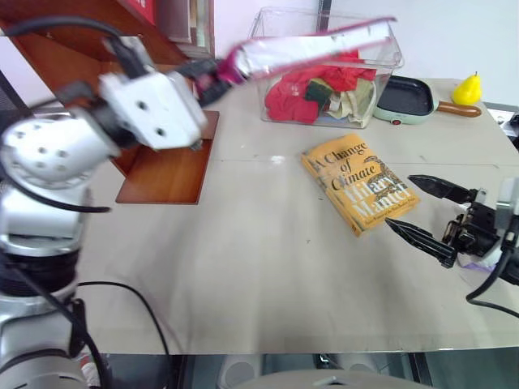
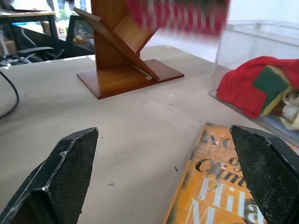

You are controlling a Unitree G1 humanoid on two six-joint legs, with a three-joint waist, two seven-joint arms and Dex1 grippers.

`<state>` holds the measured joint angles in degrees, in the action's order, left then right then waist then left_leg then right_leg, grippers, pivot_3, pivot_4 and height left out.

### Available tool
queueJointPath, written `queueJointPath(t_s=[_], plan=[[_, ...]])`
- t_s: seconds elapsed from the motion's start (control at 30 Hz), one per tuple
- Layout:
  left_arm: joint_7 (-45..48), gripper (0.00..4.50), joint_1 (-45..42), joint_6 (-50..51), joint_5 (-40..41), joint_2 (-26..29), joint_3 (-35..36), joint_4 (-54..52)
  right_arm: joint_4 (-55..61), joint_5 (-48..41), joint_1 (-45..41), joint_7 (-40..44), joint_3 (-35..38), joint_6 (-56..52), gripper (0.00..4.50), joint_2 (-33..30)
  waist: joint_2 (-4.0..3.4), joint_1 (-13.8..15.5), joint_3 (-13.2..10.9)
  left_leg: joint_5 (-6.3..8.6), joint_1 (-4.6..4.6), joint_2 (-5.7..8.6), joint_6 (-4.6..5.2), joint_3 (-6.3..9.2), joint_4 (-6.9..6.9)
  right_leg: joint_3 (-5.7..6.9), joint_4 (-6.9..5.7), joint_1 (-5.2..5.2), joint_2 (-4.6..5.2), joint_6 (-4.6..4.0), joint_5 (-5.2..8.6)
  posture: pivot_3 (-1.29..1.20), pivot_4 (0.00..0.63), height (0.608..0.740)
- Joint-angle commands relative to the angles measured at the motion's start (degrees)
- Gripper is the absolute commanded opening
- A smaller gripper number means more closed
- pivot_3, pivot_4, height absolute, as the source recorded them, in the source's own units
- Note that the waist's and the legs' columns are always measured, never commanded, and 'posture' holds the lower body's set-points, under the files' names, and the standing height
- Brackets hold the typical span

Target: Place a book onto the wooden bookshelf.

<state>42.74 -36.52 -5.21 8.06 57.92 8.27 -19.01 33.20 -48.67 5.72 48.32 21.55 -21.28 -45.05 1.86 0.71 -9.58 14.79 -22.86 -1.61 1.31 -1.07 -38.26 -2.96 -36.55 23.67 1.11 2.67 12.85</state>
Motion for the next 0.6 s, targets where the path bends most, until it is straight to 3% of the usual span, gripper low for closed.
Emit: queueJointPath(t_s=[0.03,0.17,0.3,0.6], plan=[[8.55,0.06,0.97,1.54,-0.17,10.55,7.03,0.96,-3.49,1.6,-4.36,2.9,-1.99,1.4,4.5,-0.04,-0.04,-0.28,-0.03,0.01,0.01,-0.05,0.01,-0.07,0.0,-0.03,-0.02,0.04,-0.01,0.01,0.0,0.0,0.15,0.74],[17.61,0.06,6.99,11.09,1.91,19.57,14.4,-0.47,-8.03,3.51,-9.02,5.4,-4.96,2.43,4.5,1.24,-0.17,-1.08,-0.18,0.02,0.04,-0.27,0.03,-0.19,-0.01,-0.06,-0.08,0.1,-0.04,0.04,0.01,0.0,0.15,0.74],[26.96,0.06,14.62,14.64,-0.1,21.99,25.76,-3.31,-13.16,5.99,-14.51,8.49,-8.48,3.89,4.5,2.61,-0.27,-1.51,-0.36,0.02,0.06,-0.43,0.03,-0.24,-0.02,-0.03,-0.19,0.16,-0.14,0.2,0.12,0.0,0.15,0.74],[27.66,0.06,19.91,5.33,-12.4,25.52,29.82,8.22,-14.16,5.7,-18.14,10.97,-8.32,4.47,4.5,4.25,-0.4,-1.42,-0.46,0.02,0.08,-0.51,0.02,-0.29,0.0,-0.07,-0.25,0.24,-0.29,0.01,0.04,0.0,0.15,0.74]])
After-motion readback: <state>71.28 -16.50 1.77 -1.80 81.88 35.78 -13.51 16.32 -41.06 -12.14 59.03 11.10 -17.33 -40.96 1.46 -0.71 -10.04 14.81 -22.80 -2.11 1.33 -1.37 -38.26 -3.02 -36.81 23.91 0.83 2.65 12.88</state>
